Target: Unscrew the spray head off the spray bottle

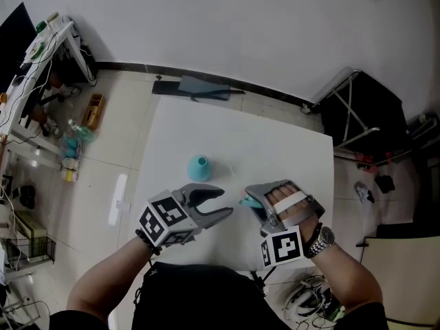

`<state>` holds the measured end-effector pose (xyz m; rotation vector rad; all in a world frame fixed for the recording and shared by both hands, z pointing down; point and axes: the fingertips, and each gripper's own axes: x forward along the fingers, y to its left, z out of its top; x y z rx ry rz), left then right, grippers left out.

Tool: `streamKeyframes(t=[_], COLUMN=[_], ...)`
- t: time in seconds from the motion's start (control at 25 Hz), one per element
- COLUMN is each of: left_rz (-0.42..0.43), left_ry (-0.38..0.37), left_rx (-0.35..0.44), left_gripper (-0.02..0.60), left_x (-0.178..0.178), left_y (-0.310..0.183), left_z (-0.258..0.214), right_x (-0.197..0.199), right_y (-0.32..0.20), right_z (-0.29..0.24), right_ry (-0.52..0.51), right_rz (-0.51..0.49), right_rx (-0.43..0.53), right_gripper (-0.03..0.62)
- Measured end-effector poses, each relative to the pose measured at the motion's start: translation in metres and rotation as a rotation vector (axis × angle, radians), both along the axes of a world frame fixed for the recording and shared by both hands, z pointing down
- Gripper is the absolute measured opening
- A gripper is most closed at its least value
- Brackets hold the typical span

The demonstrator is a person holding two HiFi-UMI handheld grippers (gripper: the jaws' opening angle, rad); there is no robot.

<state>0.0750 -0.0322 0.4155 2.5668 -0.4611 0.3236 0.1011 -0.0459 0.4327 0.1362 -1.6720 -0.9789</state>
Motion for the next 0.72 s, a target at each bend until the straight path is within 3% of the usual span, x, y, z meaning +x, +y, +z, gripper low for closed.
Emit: streamKeyframes(t=[0.48, 0.72], left_rz=[-0.117, -0.191], left_ry=[-0.314, -0.430], left_rx=[0.262, 0.346], left_gripper=[0.253, 0.301], left_x=[-0.035, -0.050], left_y=[-0.015, -0.028], left_z=[0.028, 0.036], right_x=[0.006, 0.010], right_y=[-0.009, -0.014], right_z=[-0.022, -0.033], right_ry=[-0.317, -0.446], right_rz=[0.267, 0.367], right_rx=[-0.290, -0.403], right_gripper=[0.117, 0.117])
